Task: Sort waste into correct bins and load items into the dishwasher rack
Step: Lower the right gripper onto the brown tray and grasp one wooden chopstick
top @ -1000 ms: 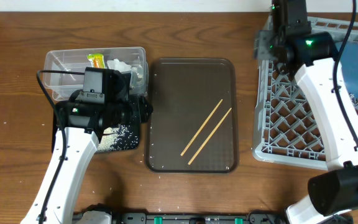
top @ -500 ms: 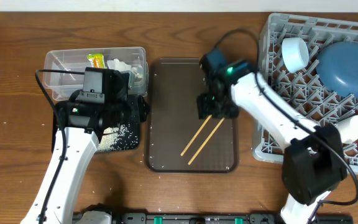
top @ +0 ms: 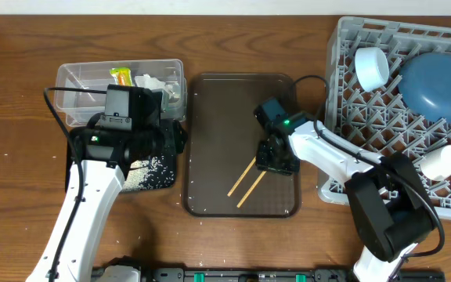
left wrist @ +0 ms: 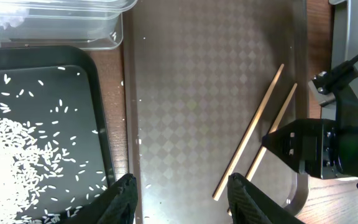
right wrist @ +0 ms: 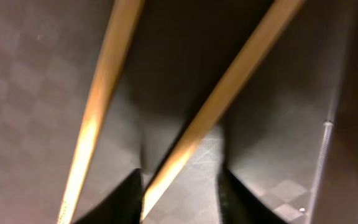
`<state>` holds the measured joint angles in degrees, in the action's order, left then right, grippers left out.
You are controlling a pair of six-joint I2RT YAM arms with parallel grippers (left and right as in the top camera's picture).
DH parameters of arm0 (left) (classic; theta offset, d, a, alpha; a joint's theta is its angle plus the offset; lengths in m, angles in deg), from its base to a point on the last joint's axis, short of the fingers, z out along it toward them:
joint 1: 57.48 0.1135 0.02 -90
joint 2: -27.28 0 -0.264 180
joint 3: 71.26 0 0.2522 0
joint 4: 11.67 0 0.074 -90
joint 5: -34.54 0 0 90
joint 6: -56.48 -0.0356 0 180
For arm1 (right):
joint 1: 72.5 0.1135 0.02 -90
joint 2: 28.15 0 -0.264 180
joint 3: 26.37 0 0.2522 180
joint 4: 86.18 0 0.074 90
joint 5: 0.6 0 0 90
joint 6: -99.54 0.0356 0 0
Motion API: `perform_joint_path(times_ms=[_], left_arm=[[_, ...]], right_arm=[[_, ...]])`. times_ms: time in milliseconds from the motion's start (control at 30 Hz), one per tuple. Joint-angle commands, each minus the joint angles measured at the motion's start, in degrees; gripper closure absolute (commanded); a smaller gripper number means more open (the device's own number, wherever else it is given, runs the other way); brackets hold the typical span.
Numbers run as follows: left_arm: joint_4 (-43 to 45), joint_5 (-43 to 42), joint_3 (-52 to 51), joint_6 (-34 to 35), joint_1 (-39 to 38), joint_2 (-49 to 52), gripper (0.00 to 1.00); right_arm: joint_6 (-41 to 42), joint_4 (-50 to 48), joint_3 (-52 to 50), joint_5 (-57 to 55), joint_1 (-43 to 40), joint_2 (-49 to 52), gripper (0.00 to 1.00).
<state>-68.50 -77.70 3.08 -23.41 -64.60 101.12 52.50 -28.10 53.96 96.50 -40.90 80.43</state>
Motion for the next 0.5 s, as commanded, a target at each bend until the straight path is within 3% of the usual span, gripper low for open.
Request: perform_joint_path(times_ms=[0, 100, 467], left_arm=[[0.0, 0.5, 0.4, -0.3, 0.3, -0.1, 0.5], [0.0, 0.5, 0.4, -0.3, 0.3, -0.1, 0.5], [0.0, 0.5, 0.4, -0.3, 0.3, -0.1, 0.5]], right_arm=[[1.8, -0.4, -1.9, -2.6, 1.1, 1.0, 0.78], [1.8, -0.4, -1.9, -2.8, 1.0, 1.0, 0.98], [0.2, 0.5, 0.5, -5.7, -0.6, -0.7, 0.99]])
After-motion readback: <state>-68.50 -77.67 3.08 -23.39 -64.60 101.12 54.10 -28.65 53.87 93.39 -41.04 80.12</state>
